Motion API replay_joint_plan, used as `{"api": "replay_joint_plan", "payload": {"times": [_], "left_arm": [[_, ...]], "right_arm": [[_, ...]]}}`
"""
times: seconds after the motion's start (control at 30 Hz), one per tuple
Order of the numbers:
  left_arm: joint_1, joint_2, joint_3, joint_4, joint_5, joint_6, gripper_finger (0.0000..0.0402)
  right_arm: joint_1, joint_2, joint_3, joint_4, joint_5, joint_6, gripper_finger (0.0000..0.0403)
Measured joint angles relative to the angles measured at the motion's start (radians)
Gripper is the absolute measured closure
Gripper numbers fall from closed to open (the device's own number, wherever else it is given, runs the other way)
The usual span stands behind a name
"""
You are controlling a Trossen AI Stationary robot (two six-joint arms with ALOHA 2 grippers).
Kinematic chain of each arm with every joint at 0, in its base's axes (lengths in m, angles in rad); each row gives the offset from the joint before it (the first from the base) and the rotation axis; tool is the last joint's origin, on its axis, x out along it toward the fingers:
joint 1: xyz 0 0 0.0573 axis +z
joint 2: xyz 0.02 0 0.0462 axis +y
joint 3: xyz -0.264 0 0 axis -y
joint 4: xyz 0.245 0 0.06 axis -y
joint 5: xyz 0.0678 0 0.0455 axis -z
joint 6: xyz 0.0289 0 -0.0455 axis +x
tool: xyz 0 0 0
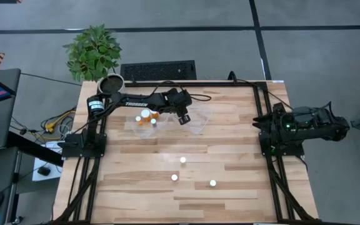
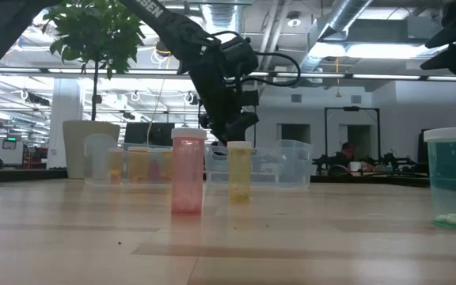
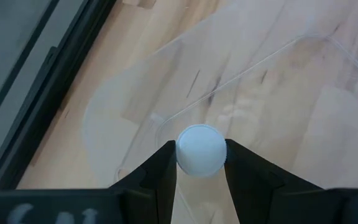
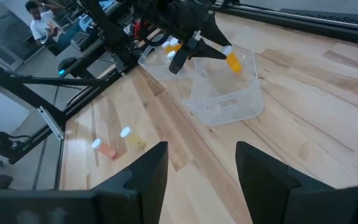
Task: Pick and place medicine bottles into bin by pill shape (circle, oval)
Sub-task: Put the small orange tablet bottle into the right transparent bin
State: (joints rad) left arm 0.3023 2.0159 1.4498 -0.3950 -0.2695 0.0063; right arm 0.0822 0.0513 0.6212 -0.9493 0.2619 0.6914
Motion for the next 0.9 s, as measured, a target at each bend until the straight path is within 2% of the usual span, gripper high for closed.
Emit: {"api": "replay_joint_plan", "payload": {"times": [0.9], "left_arm": [[-0.003,0.025,0.003,0.010,0.031,-0.015,0.0289]], "right_arm": [[0.000,0.000,0.000,0.000,-0.001,0.013,0.0202]]}}
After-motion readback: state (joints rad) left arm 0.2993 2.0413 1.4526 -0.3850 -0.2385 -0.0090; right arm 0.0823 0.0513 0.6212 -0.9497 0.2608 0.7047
